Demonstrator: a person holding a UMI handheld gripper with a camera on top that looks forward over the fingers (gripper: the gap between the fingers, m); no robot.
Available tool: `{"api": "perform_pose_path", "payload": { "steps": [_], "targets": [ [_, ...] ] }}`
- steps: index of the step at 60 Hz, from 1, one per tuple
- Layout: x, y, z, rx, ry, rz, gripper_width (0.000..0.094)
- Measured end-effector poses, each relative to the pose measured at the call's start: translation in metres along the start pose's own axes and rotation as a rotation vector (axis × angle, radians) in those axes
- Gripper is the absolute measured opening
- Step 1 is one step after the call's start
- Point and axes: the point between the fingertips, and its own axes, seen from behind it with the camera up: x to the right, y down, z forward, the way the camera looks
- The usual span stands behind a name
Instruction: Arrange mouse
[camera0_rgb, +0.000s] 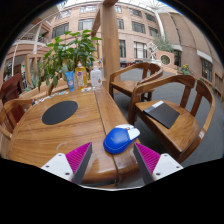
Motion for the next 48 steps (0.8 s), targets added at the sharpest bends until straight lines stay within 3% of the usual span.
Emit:
{"api": "perform_pose_path", "payload": {
  "steps": [21,34,48],
  "targets": [
    [0.004,-0.028,0.068,-0.014,0.051,-0.014,0.0814],
    [0.004,-0.04,0.089,0.003,0.098,-0.075,0.0529],
    [0.005,-0.044,0.093,0.005,0.107,-0.042,0.0381]
  ]
}}
